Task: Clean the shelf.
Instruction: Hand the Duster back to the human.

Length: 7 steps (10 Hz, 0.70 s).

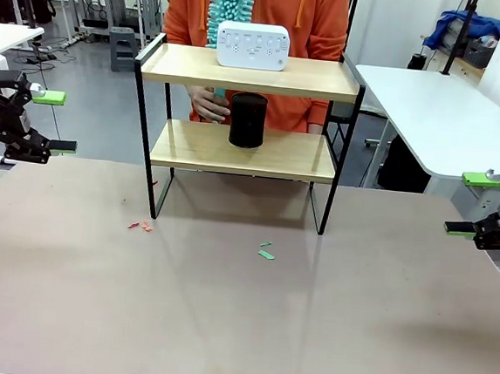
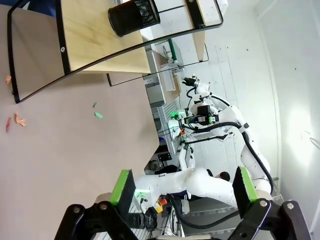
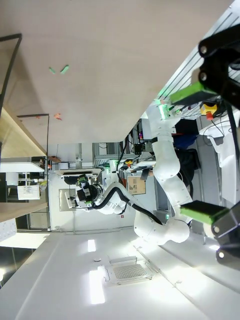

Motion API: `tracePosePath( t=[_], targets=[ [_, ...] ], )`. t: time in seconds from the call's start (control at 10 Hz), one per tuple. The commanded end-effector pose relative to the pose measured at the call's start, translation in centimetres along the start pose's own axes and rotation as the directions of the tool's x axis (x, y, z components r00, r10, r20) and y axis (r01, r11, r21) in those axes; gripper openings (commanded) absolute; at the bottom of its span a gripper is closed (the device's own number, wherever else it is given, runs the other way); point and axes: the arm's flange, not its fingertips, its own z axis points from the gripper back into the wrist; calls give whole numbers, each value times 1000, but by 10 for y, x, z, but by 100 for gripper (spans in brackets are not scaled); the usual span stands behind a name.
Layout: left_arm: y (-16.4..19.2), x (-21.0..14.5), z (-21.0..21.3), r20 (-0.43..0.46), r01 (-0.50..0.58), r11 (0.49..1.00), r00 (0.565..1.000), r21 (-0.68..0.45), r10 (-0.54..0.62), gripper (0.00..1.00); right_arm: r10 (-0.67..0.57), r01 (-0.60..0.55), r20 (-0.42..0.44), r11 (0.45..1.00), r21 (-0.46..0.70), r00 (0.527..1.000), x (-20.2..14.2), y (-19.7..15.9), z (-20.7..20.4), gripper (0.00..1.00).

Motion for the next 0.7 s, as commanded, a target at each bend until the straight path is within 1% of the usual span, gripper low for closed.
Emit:
tracePosePath(
  t=[0.0, 0.6],
  targets=[
    [-3, -1, -3, 15, -12, 1000, 1000, -6, 12, 100, 3, -3, -11, 1000, -12, 1000, 0, 1, 3, 100],
    [-3, -1, -3, 15, -12, 1000, 1000, -6, 12, 100, 3, -3, -11, 1000, -12, 1000, 0, 1, 3, 100]
  ],
)
